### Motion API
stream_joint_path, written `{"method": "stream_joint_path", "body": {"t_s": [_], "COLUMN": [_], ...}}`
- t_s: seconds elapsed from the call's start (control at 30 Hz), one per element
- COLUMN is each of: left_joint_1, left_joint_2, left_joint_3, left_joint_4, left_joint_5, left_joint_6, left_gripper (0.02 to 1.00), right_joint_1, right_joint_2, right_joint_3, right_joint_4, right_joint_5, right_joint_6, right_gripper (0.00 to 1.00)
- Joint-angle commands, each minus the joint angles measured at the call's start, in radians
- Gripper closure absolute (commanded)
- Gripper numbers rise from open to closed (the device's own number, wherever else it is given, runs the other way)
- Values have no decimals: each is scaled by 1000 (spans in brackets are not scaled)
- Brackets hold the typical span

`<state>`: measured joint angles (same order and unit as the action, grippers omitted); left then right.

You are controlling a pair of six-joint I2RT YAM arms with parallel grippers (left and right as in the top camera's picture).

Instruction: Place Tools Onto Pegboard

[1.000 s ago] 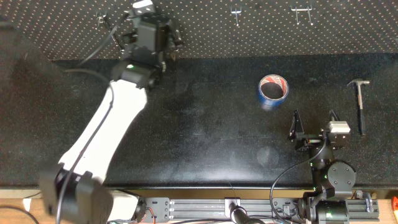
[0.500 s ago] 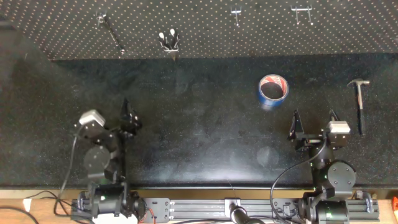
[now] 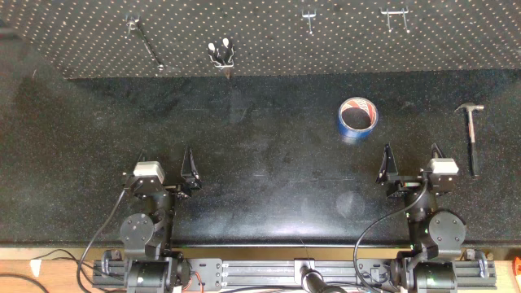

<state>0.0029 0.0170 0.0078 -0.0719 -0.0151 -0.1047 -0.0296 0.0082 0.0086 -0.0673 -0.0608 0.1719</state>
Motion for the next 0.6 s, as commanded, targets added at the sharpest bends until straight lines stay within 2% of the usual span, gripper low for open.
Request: {"method": "stream_joint_path", "body": {"t_s": [0.03, 0.3, 0.33, 0.37, 0.4, 0.43, 0.5, 0.6], "left_joint_1": [-3, -3, -3, -3, -3, -3, -3, -3], "left_joint_2": [-13, -13, -14, -14, -13, -14, -14, -13], "left_joint_3": [-2, -2, -2, -2, -2, -2, -2, -2], "left_joint_4": [-8, -8, -8, -8, -8, -8, -8, -8], "left_joint_5": [27, 27, 27, 27, 27, 27, 27, 27], "left_joint_6": [16, 16, 16, 16, 16, 16, 16, 16], "left_gripper": [20, 20, 20, 20, 23, 20, 23, 23], "right_joint_1": [7, 7, 7, 6, 7, 17, 59, 168], "right_joint_2": [-7, -7, -7, 3, 67, 190, 487, 824], "right_joint_3": [-5, -5, -4, 2, 32, 98, 274, 475], "right_joint_4": [-3, -3, -3, -2, 2, 0, -5, -8], "right_joint_5": [1, 11, 24, 27, 24, -3, -39, -40], "right_joint_6": [11, 6, 30, 166, 280, 306, 306, 301], "right_gripper": [25, 27, 25, 25, 25, 25, 25, 25]}}
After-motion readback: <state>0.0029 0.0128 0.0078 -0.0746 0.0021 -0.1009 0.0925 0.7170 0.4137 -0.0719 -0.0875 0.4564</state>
